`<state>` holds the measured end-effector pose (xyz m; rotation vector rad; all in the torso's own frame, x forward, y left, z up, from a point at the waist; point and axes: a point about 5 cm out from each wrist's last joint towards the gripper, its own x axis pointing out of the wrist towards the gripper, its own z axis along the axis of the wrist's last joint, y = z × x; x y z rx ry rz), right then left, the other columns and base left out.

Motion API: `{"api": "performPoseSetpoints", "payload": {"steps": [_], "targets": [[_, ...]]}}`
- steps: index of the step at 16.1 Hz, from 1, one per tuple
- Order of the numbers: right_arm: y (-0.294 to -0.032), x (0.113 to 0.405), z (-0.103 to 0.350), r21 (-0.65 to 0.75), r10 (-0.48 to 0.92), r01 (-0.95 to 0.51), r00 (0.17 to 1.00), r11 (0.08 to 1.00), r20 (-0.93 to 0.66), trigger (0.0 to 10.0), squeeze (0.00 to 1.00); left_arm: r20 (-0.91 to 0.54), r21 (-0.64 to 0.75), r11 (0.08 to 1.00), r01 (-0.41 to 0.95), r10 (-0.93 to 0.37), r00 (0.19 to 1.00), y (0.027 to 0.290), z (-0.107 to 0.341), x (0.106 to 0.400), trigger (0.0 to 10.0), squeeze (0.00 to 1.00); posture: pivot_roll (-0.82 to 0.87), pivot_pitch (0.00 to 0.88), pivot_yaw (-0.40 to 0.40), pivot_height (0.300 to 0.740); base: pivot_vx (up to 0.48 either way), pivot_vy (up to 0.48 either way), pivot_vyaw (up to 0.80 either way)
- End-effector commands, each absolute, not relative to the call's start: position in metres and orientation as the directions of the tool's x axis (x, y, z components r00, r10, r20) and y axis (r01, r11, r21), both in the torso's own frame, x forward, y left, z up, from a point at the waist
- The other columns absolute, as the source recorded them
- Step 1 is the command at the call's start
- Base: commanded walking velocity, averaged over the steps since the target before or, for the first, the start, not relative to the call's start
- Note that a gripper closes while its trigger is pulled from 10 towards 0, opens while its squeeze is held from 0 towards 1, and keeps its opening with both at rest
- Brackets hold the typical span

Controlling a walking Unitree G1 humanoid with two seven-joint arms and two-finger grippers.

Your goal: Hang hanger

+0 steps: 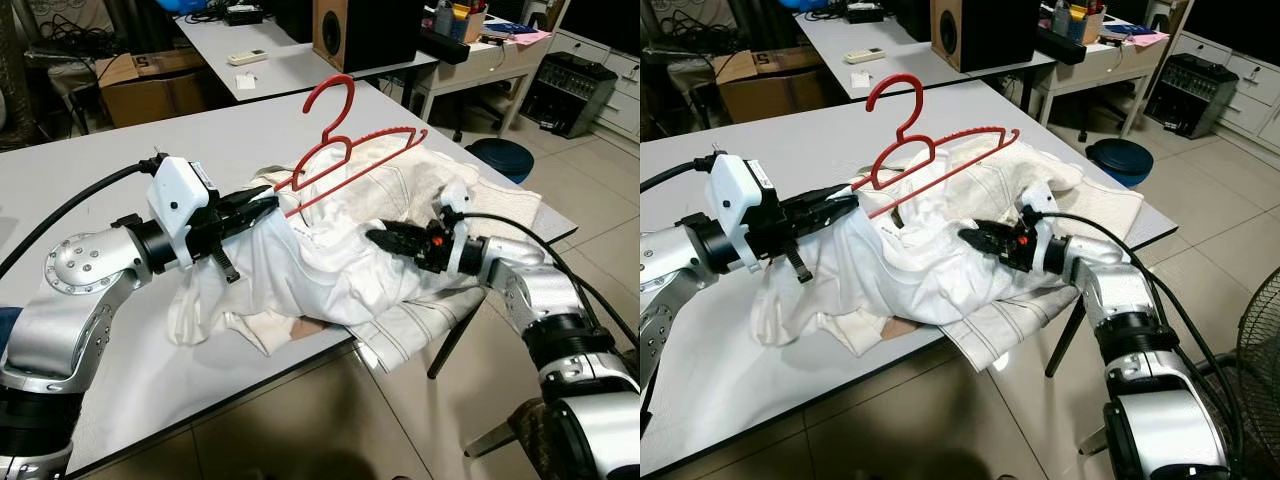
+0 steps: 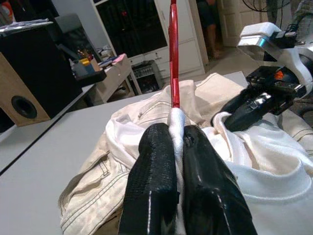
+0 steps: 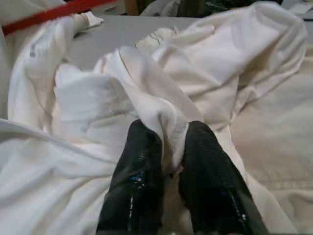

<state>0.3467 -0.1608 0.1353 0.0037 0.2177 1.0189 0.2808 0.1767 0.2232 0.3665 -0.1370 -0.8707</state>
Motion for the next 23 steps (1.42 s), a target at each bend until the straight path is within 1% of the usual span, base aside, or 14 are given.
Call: {"api": "performPoseSetpoints", "payload": {"steps": [1,9,10,11,12,13,14,16,17,18,19,21,22,23], "targets": [[-0.167,0.347,0.138,0.083,0.832,-0.835,0.524,0.544,-0.182,0.0,0.0,-0.033,0.393,0.577,0.716,-0.769,0.638,0.178,0.228,0.282,0.0,0.0,-0.04,0.0,0.03,0.74,0.0,0.0,0.0],[-0.169,0.349,0.137,0.078,0.818,-0.821,0.548,0.566,-0.177,0.0,0.0,-0.049,0.402,0.566,0.719,-0.771,0.635,0.177,0.226,0.283,0.0,0.0,-0.04,0.0,0.031,0.74,0.0,0.0,0.0],[-0.169,0.35,0.139,0.086,0.814,-0.813,0.56,0.576,-0.155,0.0,0.0,-0.05,0.403,0.565,0.72,-0.772,0.634,0.177,0.226,0.283,0.0,0.0,-0.04,0.0,0.031,0.74,0.0,0.0,0.0],[-0.171,0.352,0.145,0.11,0.796,-0.789,0.597,0.605,-0.097,0.0,0.0,-0.045,0.406,0.564,0.72,-0.774,0.632,0.176,0.226,0.283,0.0,0.0,-0.04,0.0,0.031,0.74,0.0,0.0,0.0],[-0.176,0.356,0.152,0.153,0.756,-0.745,0.654,0.65,-0.03,0.0,0.0,-0.032,0.407,0.566,0.717,-0.776,0.63,0.174,0.227,0.284,0.0,0.0,-0.04,0.0,0.027,0.74,0.0,0.0,0.0],[-0.178,0.356,0.153,0.165,0.742,-0.73,0.671,0.663,-0.012,0.0,0.0,-0.028,0.406,0.567,0.717,-0.776,0.63,0.173,0.227,0.284,0.0,0.0,-0.04,0.0,0.026,0.74,0.0,0.0,0.0],[-0.197,0.36,0.16,0.269,0.622,-0.617,0.779,0.74,0.077,0.0,0.0,0.008,0.393,0.59,0.705,-0.769,0.639,0.173,0.229,0.286,0.0,0.0,-0.04,0.0,0.028,0.74,0.0,0.0,0.0],[-0.218,0.359,0.163,0.348,0.505,-0.512,0.855,0.785,0.12,0.0,0.0,0.044,0.385,0.608,0.695,-0.764,0.644,0.173,0.233,0.287,0.0,0.0,-0.05,0.0,0.033,0.74,0.0,0.0,0.0],[-0.234,0.358,0.166,0.393,0.417,-0.435,0.899,0.81,0.136,0.0,0.0,0.073,0.377,0.618,0.69,-0.763,0.643,0.172,0.237,0.289,0.0,0.0,-0.05,0.0,0.036,0.74,0.0,0.0,0.0],[-0.253,0.356,0.172,0.426,0.331,-0.367,0.93,0.827,0.158,0.0,0.0,0.104,0.358,0.615,0.702,-0.774,0.625,0.17,0.241,0.289,0.0,0.0,-0.06,0.0,0.04,0.74,0.0,0.0,0.0],[-0.265,0.353,0.178,0.436,0.288,-0.338,0.941,0.834,0.18,0.0,0.0,0.117,0.343,0.598,0.725,-0.793,0.598,0.167,0.243,0.287,0.0,0.0,-0.06,0.0,0.049,0.74,0.0,0.0,0.0],[-0.275,0.349,0.185,0.436,0.264,-0.325,0.944,0.839,0.196,0.0,0.0,0.091,0.326,0.547,0.771,-0.83,0.55,0.163,0.24,0.282,0.0,0.0,-0.06,0.0,0.049,0.74,0.0,0.0,0.0],[-0.282,0.344,0.198,0.414,0.278,-0.343,0.937,0.843,0.211,0.0,0.0,-0.012,0.338,0.504,0.795,-0.842,0.539,0.161,0.226,0.282,0.0,0.0,-0.07,0.0,0.058,0.74,0.0,0.0,0.0],[-0.284,0.34,0.207,0.4,0.301,-0.37,0.927,0.839,0.225,0.0,0.0,-0.093,0.371,0.5,0.783,-0.819,0.567,0.165,0.215,0.285,0.0,0.0,-0.07,0.0,0.058,0.74,0.0,0.0,0.0]]}}
